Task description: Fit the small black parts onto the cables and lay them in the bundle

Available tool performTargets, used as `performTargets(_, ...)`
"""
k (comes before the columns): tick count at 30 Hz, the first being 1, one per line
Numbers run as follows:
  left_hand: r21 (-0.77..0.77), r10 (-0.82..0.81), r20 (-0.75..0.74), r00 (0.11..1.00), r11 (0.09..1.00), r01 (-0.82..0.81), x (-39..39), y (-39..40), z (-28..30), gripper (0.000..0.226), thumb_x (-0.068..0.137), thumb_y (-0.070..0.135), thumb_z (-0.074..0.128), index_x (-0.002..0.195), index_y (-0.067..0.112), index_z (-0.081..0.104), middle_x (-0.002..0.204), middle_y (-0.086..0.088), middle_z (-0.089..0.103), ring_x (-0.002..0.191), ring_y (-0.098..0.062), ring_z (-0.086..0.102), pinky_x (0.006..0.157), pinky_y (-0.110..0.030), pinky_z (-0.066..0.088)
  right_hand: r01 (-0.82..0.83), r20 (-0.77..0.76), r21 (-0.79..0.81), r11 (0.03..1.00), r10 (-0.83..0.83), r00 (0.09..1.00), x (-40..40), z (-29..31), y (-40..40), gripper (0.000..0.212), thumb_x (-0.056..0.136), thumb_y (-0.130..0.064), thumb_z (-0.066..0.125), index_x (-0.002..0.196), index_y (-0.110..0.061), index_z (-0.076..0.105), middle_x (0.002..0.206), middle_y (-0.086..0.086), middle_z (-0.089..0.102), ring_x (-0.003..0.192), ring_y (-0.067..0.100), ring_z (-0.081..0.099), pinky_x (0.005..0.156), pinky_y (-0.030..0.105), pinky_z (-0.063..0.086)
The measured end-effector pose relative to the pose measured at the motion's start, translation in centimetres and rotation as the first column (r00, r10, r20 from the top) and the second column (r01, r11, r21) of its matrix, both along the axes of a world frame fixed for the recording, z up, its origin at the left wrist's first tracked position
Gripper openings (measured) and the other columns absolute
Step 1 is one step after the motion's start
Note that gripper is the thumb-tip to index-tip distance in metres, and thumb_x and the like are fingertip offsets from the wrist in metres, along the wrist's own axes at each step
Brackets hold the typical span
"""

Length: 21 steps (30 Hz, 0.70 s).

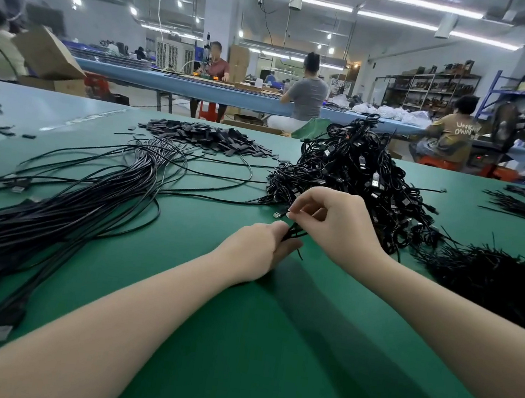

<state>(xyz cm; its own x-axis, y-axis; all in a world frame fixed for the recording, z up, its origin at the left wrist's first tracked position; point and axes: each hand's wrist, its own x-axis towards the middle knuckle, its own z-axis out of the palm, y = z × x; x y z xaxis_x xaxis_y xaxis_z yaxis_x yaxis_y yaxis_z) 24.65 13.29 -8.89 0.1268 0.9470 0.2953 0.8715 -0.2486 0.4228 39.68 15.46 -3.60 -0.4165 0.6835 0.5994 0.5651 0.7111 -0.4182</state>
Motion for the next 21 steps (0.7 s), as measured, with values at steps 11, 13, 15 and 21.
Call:
performTargets(11,0.225,0.022,-0.433,0.901,0.971,0.085,0.9,-1.3,0.3,0.035,0.102,0.047,0.029,0.102,0.015,0.044,0.098,-0.005,0.066,0.086,-0.034,0.063,0.060,-0.037,0.039,-0.091,0.143,-0.620,0.779,0.227,0.963,1.8,4.1,3.0,0.014,0.076,-0.013,0.079,0.080,-0.019,0.067,0.070,-0.006,0.068,0.062,0.006,0.062,0.061,0.020,0.050)
performTargets(13,0.226,-0.046,-0.470,0.882,0.959,0.171,1.1,-1.5,0.2,0.034,0.102,0.047,0.027,0.097,0.016,0.041,0.096,-0.002,0.064,0.084,-0.031,0.062,0.061,-0.038,0.040,-0.135,-0.016,-0.861,0.490,0.238,0.971,3.0,3.5,3.7,0.018,0.075,-0.009,0.075,0.084,-0.017,0.062,0.071,-0.003,0.067,0.062,0.010,0.063,0.057,0.021,0.050)
performTargets(15,0.202,-0.124,-0.353,0.927,0.958,0.205,1.2,-1.6,0.1,0.030,0.101,0.045,0.029,0.089,0.019,0.036,0.083,0.001,0.059,0.078,-0.030,0.059,0.059,-0.037,0.036,-0.230,-0.181,-0.907,0.354,0.166,0.969,3.4,1.9,4.0,0.018,0.076,-0.010,0.071,0.083,-0.022,0.058,0.071,-0.004,0.067,0.062,0.011,0.062,0.055,0.021,0.046)
performTargets(21,0.094,-0.029,0.497,0.868,0.995,-0.021,0.0,0.0,0.1,0.030,0.101,0.038,0.037,0.082,0.019,0.051,0.067,0.005,0.051,0.054,-0.006,0.045,0.056,-0.025,0.039,-0.442,-0.652,-0.718,0.538,-0.298,0.697,-1.6,-2.1,2.2,0.033,0.083,-0.002,0.068,0.070,-0.022,0.046,0.051,-0.009,0.058,0.040,0.003,0.047,0.038,0.015,0.031)
